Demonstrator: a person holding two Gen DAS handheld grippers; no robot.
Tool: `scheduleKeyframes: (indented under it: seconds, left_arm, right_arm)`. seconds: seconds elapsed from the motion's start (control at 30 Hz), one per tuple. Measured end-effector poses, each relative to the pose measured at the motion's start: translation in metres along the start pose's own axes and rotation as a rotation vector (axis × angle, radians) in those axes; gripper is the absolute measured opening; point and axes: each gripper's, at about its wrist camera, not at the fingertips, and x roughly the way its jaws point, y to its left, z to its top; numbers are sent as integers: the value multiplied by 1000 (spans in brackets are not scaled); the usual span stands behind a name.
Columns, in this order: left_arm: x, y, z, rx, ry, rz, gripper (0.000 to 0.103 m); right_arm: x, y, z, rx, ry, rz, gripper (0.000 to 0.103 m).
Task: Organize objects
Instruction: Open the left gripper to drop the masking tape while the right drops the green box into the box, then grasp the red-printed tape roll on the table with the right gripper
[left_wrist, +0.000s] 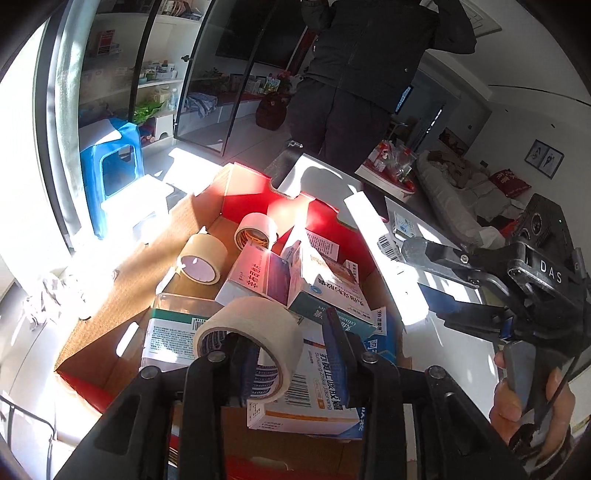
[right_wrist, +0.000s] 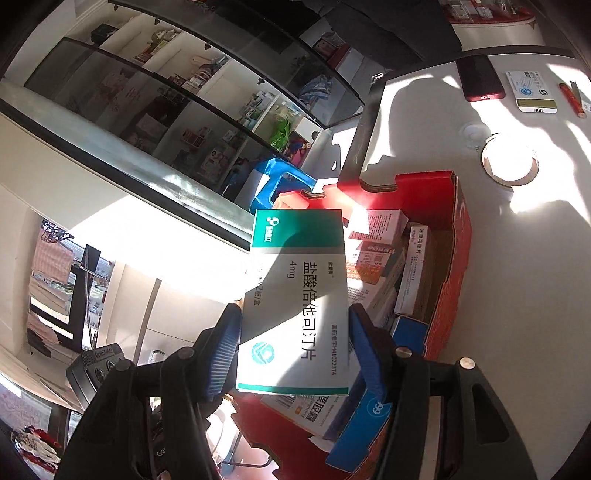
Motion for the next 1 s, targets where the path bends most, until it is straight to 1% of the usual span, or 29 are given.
scheduleKeyframes:
  seconds: [0.03,0.07,0.13,0.17,0.2,0.23,0.3,0.37,0.4,0.47,0.57,0.67,0.77,0.8,0.83,0.87,0.9,0.93,0.97,1.0]
  left_arm:
    - [2,2,-2,-4,2,15,64]
    - [1,3,-4,-5,-2,24,69]
    - [-2,6,-7,2,-28,28,76]
    - [-4,7,-8,3,-43,41,82]
    - [-6,7,-10,4,-59,50,85]
    - [-7,8,-9,5,-71,51,86]
    - [-9,8,-8,2,-81,40,86]
    - [-9,9,-7,-13,-82,31,88]
    - [-8,9,-6,-19,-80,30,88]
    - [-5,9,-4,-25,-76,29,89]
    - [-3,8,0,-33,-63,29,89]
    - [-3,7,6,-27,-59,33,89]
    - [-4,5,12,-19,-57,29,89]
    - [-5,3,14,-12,-59,25,89]
    - [-7,1,16,-6,-63,22,89]
    - [-8,-1,18,2,-69,16,89]
    - [-10,-3,20,12,-75,11,90]
    - [-11,-6,22,23,-80,8,90]
    - [-11,-9,24,36,-85,6,92]
    - [-11,-13,25,49,-90,4,92]
  right_arm:
    - [4,-3,3,-2,10,-27,80]
    - [1,-5,4,-7,-2,-50,80]
    - [-19,-15,5,-31,-87,-94,82]
    - [-31,-23,8,-27,-134,-134,83]
    - [-40,-35,12,-5,-172,-180,85]
    - [-49,-52,18,31,-201,-237,86]
    - [-56,-89,30,108,-203,-345,86]
    - [-57,-122,37,166,-194,-405,86]
    - [-55,-135,41,176,-187,-449,86]
    - [-47,-150,50,151,-167,-524,86]
    - [-21,-160,67,80,-122,-594,86]
    - [-3,-165,86,56,-136,-647,86]
    - [12,-176,104,76,-127,-667,86]
    - [18,-177,109,70,-119,-674,86]
    - [23,-175,113,37,-124,-697,86]
    - [28,-174,116,8,-110,-718,85]
    - [34,-171,118,-26,-92,-744,81]
    - [39,-168,119,-57,-79,-772,69]
    - [43,-165,120,-90,-70,-808,62]
    - [45,-162,119,-115,-65,-839,45]
